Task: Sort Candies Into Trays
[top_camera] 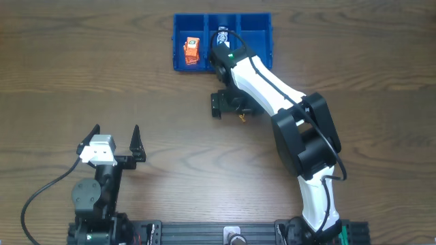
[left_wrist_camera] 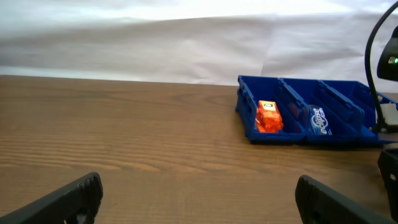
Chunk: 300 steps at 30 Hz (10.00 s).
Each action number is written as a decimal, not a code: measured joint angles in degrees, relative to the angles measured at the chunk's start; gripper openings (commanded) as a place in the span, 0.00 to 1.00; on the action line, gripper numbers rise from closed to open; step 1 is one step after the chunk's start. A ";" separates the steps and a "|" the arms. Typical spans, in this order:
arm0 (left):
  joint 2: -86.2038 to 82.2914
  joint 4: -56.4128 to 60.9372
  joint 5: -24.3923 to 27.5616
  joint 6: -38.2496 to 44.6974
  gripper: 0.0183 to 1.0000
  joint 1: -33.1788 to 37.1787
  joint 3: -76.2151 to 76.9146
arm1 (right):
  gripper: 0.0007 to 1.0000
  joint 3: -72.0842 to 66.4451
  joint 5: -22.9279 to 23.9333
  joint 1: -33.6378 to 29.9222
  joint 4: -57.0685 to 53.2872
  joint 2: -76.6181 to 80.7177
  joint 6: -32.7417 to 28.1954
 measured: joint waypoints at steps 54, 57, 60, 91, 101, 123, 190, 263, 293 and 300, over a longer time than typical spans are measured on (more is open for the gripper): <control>0.00 -0.02 0.00 0.00 1.00 0.00 0.00 | 0.26 -5.31 -1.09 -2.01 7.82 0.00 0.81; 0.00 0.00 0.00 0.00 1.00 0.00 0.00 | 0.22 -5.31 -1.11 -2.01 7.85 0.00 0.83; 0.00 0.00 0.00 0.00 1.00 0.00 0.00 | 0.19 -5.31 -1.14 -2.01 7.85 0.00 0.81; 0.00 -0.02 0.00 0.00 0.99 0.00 0.00 | 0.22 1.70 19.98 -4.44 34.23 -21.31 -4.87; 0.00 -0.02 0.00 0.02 1.00 0.00 0.00 | 0.21 1.27 21.62 -9.22 35.67 -10.84 -6.25; 0.00 -0.02 0.00 0.00 1.00 0.00 0.00 | 1.00 1.14 20.63 -9.40 35.54 -5.66 -6.43; 0.00 -0.02 0.15 0.00 1.00 0.00 0.00 | 0.50 -18.23 11.47 -0.98 32.46 -7.19 1.90; 0.00 -0.02 0.15 0.00 1.00 0.00 0.00 | 1.00 -14.56 19.58 -8.48 52.06 -14.71 -10.95; 0.00 -0.04 0.17 0.00 1.00 0.00 0.02 | 1.00 -23.87 14.58 -21.07 29.22 -58.42 -17.18; 0.00 -0.04 0.15 0.00 1.00 0.04 0.02 | 1.00 -40.65 13.11 -26.99 31.32 -81.77 -17.77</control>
